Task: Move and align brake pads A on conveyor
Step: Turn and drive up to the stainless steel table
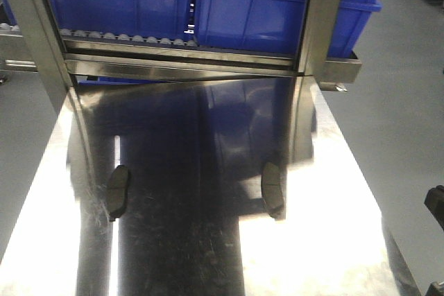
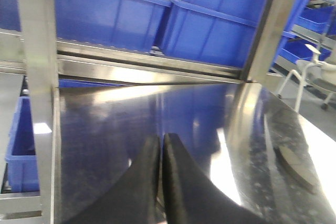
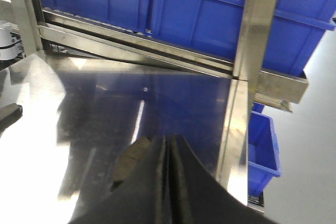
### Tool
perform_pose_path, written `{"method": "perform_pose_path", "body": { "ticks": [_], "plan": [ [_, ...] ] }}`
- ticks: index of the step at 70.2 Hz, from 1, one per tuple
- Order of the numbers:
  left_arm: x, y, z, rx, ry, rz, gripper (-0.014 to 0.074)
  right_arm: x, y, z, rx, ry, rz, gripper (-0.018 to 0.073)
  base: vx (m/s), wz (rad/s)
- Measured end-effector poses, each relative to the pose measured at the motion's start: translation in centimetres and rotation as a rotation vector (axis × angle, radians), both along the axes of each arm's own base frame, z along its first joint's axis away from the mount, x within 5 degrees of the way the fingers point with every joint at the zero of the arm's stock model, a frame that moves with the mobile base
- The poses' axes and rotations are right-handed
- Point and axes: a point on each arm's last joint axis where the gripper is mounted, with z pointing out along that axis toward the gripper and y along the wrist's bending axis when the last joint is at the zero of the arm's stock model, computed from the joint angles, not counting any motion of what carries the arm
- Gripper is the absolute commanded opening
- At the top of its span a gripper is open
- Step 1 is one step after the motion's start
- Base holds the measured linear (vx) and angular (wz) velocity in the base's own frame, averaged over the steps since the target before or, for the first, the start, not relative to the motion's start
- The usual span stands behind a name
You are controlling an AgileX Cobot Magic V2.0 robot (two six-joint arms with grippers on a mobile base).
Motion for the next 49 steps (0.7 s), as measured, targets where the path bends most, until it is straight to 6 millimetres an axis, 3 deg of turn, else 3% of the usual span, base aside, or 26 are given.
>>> {"method": "perform_pose_path", "body": {
  "ticks": [49],
  "plan": [
    [0.00,0.00,0.00,0.000,0.000,0.000,-0.0006,0.00,0.00,0.00,0.000,0.000,0.000,-0.0006,0.04,0.06]
  ]
}}
